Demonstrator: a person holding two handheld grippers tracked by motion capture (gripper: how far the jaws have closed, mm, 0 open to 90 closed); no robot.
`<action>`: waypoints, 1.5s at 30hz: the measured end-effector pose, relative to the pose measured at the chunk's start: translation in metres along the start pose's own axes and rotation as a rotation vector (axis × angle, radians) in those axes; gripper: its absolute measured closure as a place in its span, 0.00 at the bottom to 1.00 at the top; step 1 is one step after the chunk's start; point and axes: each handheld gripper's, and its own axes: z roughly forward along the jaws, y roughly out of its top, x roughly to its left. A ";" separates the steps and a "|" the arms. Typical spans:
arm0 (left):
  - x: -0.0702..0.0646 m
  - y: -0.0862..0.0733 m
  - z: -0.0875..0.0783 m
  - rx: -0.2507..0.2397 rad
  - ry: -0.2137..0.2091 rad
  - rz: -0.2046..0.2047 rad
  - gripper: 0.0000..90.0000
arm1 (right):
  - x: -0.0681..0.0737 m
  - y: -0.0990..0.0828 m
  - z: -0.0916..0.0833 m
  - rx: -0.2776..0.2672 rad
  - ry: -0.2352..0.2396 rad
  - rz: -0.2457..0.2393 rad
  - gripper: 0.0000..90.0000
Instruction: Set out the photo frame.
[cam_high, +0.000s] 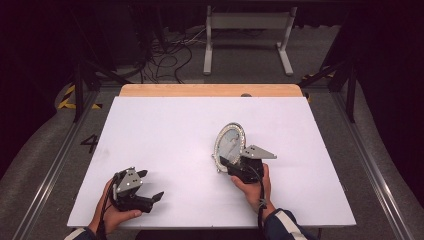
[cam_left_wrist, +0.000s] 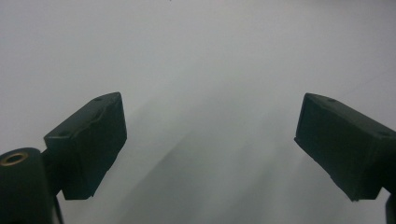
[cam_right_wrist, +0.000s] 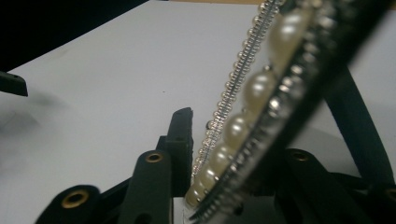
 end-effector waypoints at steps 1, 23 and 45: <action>0.000 0.000 0.000 0.000 0.000 0.000 0.10 | 0.000 0.000 0.000 0.000 0.000 0.000 0.78; 0.010 0.037 0.035 -0.052 -0.125 0.017 0.10 | -0.016 0.003 -0.018 0.096 0.128 -0.024 0.75; 0.011 0.120 0.124 -0.162 -0.269 0.049 0.27 | -0.003 -0.006 -0.062 -0.012 0.002 -0.095 0.82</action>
